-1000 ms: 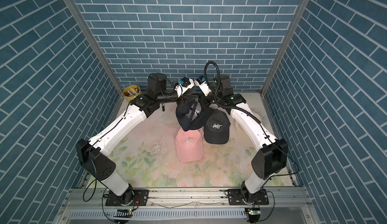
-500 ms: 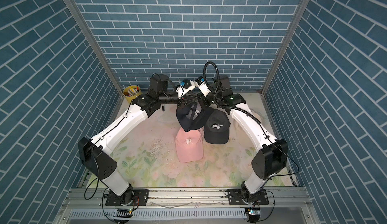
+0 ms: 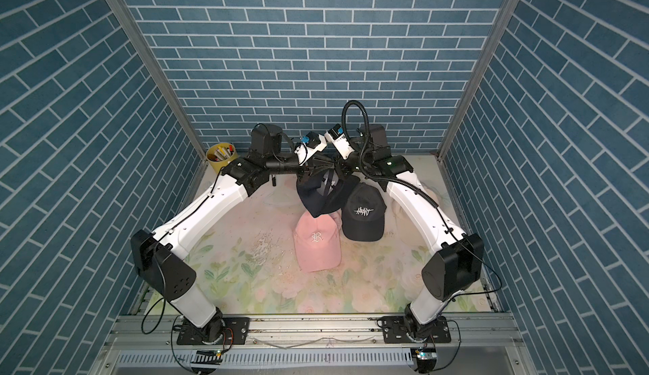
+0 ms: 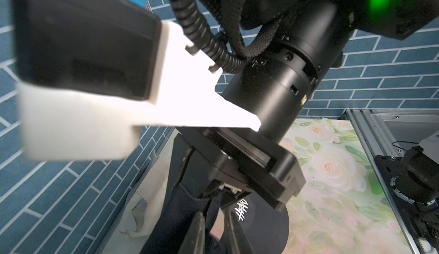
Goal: Open the adjustable buckle of the baseball cap
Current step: Open the adjustable buckle on the baseball cap.
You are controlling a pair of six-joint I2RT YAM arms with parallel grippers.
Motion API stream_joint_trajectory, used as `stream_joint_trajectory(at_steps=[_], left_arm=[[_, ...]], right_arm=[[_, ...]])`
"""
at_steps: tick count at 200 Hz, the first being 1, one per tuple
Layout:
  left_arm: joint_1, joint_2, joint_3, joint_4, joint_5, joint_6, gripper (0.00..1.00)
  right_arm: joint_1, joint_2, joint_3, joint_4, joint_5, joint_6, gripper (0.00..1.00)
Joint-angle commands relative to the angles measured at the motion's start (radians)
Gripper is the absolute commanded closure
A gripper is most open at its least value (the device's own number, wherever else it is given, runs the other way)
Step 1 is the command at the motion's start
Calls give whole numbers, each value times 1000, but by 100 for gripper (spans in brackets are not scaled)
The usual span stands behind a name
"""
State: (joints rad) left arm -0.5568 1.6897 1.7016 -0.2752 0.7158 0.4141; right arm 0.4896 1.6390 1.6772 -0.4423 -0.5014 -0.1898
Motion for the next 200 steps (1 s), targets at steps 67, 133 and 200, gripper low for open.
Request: stream_joint_trajectory(at_steps=[67, 133, 200], left_arm=[[-2, 1, -13, 51, -34, -10, 82], [-10, 13, 5, 37, -5, -1, 100], [-31, -59, -91, 57, -69, 23, 100]], right_arm=[[3, 16, 53, -10, -17, -3, 100], [5, 35, 75, -30, 9, -1, 100], [-48, 70, 129, -35, 32, 114, 100]])
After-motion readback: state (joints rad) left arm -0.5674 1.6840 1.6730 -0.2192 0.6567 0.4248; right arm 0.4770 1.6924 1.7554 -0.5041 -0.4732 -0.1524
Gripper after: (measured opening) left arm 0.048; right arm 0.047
